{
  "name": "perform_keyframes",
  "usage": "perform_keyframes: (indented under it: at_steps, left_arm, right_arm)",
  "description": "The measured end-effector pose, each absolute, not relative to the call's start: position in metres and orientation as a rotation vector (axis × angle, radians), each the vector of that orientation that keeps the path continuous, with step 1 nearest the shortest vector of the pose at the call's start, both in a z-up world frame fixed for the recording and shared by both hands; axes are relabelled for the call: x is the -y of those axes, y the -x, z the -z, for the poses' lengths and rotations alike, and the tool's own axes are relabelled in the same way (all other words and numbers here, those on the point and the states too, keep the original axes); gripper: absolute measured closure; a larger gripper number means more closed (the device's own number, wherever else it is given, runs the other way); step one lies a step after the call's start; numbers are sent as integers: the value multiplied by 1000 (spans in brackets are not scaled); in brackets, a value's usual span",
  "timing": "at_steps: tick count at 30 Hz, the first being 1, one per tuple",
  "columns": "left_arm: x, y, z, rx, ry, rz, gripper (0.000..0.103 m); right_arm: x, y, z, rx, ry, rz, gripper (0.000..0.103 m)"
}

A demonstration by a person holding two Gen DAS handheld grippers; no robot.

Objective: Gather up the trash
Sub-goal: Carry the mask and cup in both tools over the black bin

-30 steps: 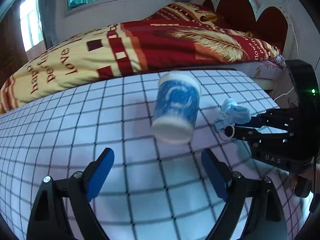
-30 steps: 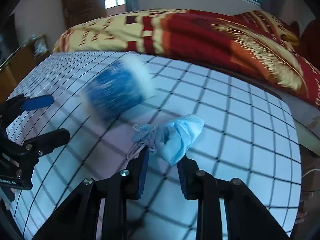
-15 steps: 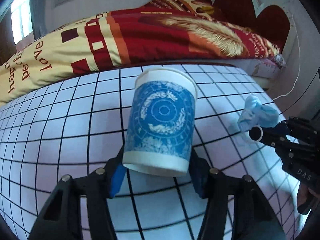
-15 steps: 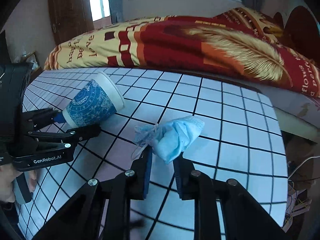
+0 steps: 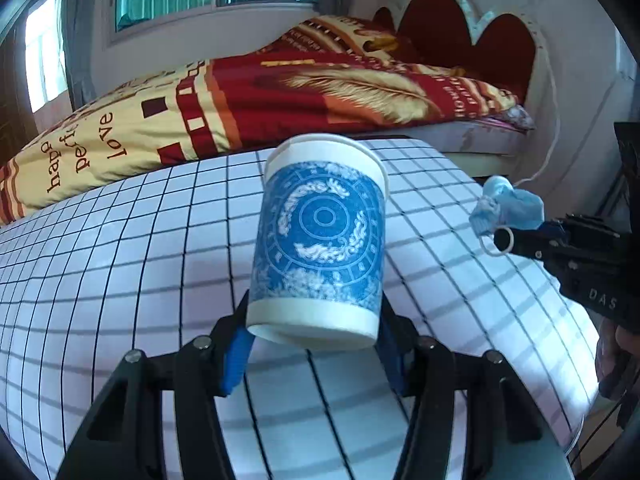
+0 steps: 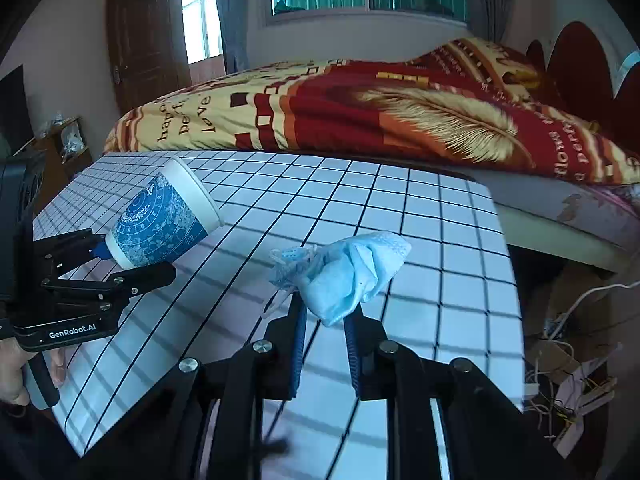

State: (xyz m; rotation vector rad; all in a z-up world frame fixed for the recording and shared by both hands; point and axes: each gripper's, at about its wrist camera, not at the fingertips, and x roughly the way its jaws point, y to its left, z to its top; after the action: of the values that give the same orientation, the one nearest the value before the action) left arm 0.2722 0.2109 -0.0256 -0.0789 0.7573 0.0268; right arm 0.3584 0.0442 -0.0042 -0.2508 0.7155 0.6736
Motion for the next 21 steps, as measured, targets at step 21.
perform_keyframes:
  at_steps: [21]
  left_arm:
    - [-118, -161, 5, -676, 19, 51, 47]
  right_arm:
    - [79, -211, -36, -598, 158, -596, 85]
